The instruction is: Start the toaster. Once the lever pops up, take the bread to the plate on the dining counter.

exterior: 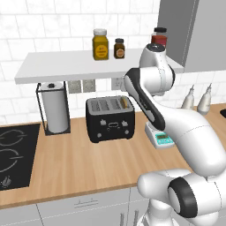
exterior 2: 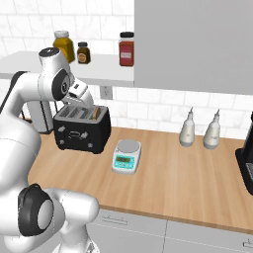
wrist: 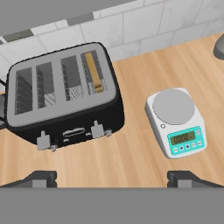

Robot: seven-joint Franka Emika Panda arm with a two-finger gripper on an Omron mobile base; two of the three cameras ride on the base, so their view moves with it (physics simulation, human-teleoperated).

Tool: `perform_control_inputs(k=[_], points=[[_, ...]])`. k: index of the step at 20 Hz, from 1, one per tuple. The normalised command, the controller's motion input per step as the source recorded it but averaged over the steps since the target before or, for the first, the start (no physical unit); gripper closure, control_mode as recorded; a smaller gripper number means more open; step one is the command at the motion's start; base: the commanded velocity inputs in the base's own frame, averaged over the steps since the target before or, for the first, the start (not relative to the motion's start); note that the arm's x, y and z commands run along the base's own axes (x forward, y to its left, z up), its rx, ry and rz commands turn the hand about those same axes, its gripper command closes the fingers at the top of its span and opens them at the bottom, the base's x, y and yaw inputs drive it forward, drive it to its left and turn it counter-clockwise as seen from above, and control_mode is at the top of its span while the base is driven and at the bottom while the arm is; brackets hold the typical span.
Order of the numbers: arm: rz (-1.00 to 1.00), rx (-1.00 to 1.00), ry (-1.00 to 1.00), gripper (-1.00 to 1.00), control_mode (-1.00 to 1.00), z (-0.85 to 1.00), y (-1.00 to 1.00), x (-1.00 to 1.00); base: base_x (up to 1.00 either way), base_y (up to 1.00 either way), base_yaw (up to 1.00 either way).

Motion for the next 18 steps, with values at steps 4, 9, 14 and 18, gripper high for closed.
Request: perform_control_inputs(k=[4, 9, 14, 18], points=[[0.00, 0.00, 0.00, -1.00, -1.00, 0.00, 0.00, 0.00, 0.00, 0.00, 0.00], [0.00, 0.00, 0.00, -1.00, -1.00, 0.00, 0.00, 0.00, 0.00, 0.00, 0.00], [0.00, 0.00, 0.00, -1.00, -1.00, 0.00, 0.00, 0.00, 0.00, 0.00, 0.00], [0.00, 0.00, 0.00, -1.00, -1.00, 0.00, 0.00, 0.00, 0.00, 0.00, 0.00]])
